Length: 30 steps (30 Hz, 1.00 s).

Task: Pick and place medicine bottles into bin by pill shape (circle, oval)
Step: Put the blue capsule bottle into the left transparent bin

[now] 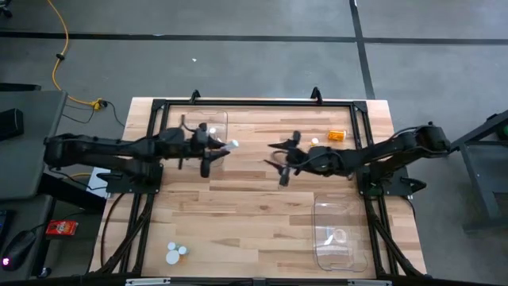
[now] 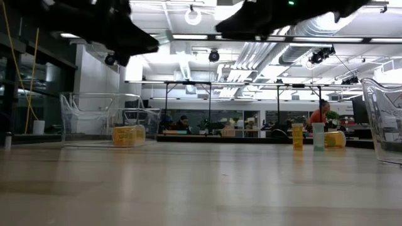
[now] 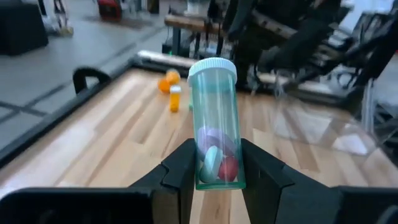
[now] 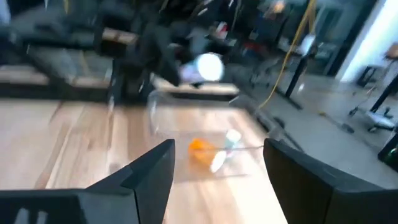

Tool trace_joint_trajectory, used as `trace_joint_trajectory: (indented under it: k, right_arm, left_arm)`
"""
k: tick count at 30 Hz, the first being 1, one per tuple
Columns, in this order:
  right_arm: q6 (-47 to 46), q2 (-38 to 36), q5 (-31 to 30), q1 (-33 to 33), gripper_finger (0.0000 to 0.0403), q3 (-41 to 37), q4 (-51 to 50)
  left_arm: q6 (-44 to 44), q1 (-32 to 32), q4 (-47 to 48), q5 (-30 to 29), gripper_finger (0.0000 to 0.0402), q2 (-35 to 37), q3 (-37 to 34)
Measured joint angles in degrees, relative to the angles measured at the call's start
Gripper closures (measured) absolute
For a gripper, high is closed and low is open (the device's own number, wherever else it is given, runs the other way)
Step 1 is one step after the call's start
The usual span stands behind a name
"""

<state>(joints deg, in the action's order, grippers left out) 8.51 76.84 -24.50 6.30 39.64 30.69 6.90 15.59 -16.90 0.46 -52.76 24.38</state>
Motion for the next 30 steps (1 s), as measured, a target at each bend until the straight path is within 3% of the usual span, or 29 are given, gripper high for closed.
trace_joint_trajectory:
  k: [5, 9, 17, 19, 26, 30]
  right_arm:
    - [-1.3, -10.7, 0.1, -1.8, 0.0164, -11.0, 8.4]
    - [-3.6, -17.0, 0.6, -1.9, 0.0165, -14.9, 10.2]
    - [-4.0, -18.2, 0.7, -1.9, 0.0165, -15.3, 9.0]
    - [-4.0, -17.6, 0.7, -2.0, 0.0165, -15.3, 9.0]
    - [-7.1, -17.1, 0.7, -3.8, 0.0165, -15.3, 9.0]
    - [-7.2, -17.1, 0.6, -4.2, 0.0165, -15.3, 8.9]
  left_arm:
    - [0.0, 0.0, -1.2, -2.7, 0.0308, 8.7, -4.3]
    - [0.0, 0.0, -1.1, -4.6, 0.0308, 11.9, -5.9]
    - [3.9, 0.0, 0.7, -7.0, 0.0308, 11.5, -5.9]
    - [8.4, 0.0, 4.6, -9.3, 0.0308, 11.4, -5.9]
    - [21.2, 2.3, 31.7, -18.2, 0.0308, 11.4, -1.4]
    - [23.6, 3.9, 35.9, -19.6, 0.0307, 11.3, -1.2]
